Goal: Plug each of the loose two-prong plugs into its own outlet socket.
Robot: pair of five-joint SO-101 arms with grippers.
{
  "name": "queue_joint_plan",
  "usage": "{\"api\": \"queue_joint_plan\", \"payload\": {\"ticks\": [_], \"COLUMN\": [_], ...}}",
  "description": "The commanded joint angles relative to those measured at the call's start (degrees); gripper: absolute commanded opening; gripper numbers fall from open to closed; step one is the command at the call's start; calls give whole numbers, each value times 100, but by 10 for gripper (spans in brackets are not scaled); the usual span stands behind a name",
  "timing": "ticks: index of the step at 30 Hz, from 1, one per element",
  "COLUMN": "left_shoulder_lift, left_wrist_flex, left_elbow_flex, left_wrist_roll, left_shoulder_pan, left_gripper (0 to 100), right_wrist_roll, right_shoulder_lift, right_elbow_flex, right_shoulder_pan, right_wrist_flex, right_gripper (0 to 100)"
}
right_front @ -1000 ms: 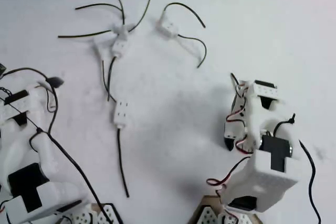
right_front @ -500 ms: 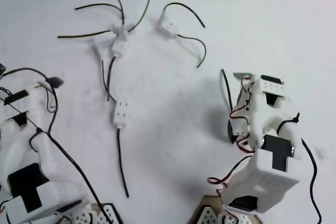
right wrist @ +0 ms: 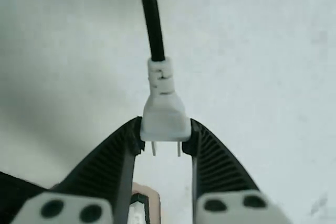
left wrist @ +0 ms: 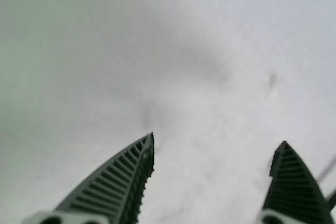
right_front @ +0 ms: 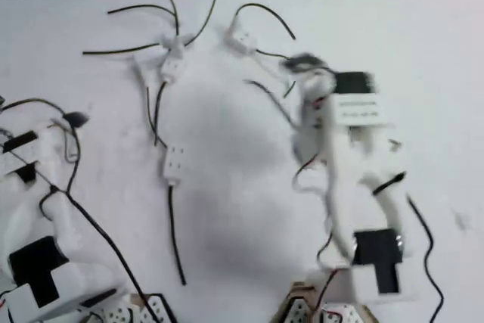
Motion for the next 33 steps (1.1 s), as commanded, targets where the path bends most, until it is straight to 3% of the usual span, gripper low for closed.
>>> {"api": "queue_joint_plan", "payload": {"ticks": [1,5,9,14,19,27,33], "left_shoulder_lift": [-277,-259,-251,-242,-242,-242,-242], "left_wrist_flex": [-97,-97,-97,-105,-105,-105,-105], "left_elbow_flex": [-62,-62,-18,141,149,167,158], "left_wrist_roll": [53,53,53,53,62,62,62], "left_shoulder_pan": [-391,-945,-1684,-2527,-2941,-2958,-2932], "left_gripper": [343,343,343,343,343,343,343], "right_wrist_roll": [53,53,53,53,9,9,9], "right_shoulder_lift": [-514,-400,136,1244,2475,4286,4804], "right_elbow_flex": [-273,-273,-273,-457,-1495,-3420,-4501], "right_shoulder_pan": [-1446,-2782,-3618,-4286,-4567,-4760,-4769], "right_wrist_flex": [-145,-945,-1982,-3284,-4022,-3732,-2949], "right_gripper": [18,18,18,18,18,26,200]}}
